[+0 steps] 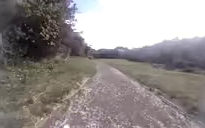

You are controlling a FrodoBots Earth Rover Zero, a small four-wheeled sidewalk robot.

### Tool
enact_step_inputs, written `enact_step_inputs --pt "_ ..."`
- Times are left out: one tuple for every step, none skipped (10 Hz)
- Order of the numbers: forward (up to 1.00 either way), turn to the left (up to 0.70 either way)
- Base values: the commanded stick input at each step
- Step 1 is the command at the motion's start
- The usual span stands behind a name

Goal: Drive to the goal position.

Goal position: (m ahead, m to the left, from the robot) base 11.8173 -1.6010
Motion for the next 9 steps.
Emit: enact_step_inputs --pt "1.0 0.01" --pt "1.0 -0.33" --pt "1.0 -0.37" --pt "1.0 -0.4" --pt "1.0 -0.4" --pt "1.0 -0.4" --pt "1.0 0.0" --pt "1.0 0.0" --pt "1.0 0.0"
